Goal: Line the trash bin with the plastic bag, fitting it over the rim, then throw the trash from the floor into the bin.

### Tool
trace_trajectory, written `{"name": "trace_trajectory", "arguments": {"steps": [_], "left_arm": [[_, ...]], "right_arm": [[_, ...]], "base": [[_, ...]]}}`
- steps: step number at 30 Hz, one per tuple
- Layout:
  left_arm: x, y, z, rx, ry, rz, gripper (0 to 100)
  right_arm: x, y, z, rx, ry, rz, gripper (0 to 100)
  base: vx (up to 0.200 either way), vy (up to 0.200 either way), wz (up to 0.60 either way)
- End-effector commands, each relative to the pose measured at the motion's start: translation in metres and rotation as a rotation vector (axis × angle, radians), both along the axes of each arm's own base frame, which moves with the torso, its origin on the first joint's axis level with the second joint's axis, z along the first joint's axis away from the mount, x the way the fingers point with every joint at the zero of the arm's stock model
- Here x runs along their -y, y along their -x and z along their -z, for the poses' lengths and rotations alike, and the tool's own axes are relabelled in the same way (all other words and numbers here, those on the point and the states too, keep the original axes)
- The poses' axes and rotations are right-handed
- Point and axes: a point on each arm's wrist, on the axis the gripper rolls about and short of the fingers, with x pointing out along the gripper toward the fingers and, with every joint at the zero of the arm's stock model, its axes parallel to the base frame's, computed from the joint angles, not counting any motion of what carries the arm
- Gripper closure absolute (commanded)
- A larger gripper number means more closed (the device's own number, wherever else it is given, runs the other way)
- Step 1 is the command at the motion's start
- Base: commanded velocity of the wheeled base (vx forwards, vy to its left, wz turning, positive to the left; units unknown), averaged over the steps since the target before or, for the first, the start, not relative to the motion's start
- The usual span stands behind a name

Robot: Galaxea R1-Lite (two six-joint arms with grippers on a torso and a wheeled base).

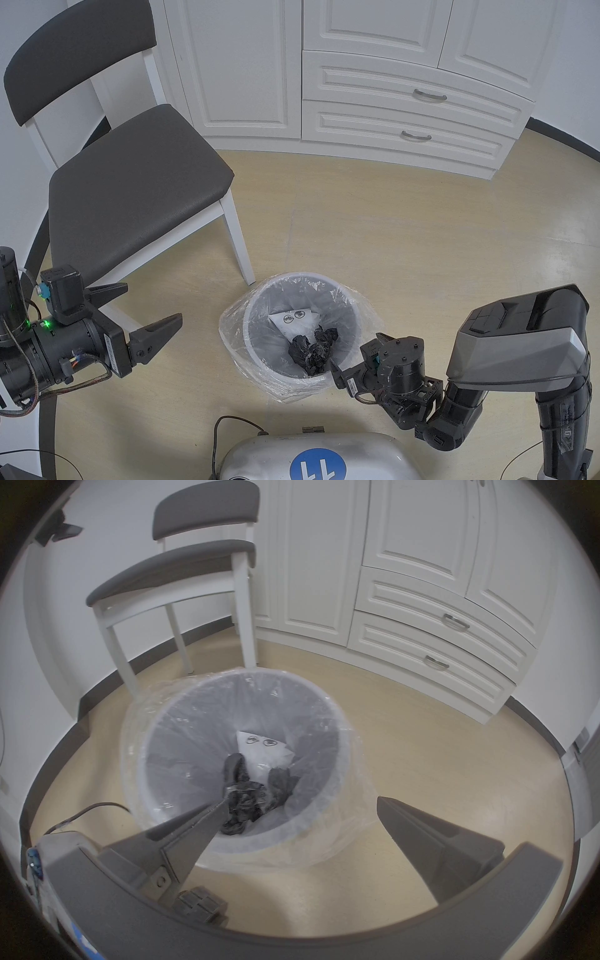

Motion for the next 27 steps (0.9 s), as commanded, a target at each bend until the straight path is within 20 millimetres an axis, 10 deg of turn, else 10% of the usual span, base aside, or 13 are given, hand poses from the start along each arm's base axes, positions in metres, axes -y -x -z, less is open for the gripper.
{"name": "trace_trajectory", "arguments": {"steps": [1, 16, 27], "left_arm": [[0.000, 0.001, -0.001, 0.004, 0.003, 0.000, 0], [-0.026, 0.054, -0.016, 0.180, 0.090, -0.002, 0], [-0.049, 0.090, -0.038, 0.362, 0.168, -0.185, 0]], "right_arm": [[-0.004, 0.010, -0.010, 0.008, -0.006, -0.028, 0], [0.108, 0.037, -0.127, 0.178, -0.138, 0.202, 0], [0.145, 0.088, -0.183, 0.270, -0.171, 0.354, 0]], "base": [[0.000, 0.000, 0.00], [0.000, 0.000, 0.00], [0.000, 0.000, 0.00]]}}
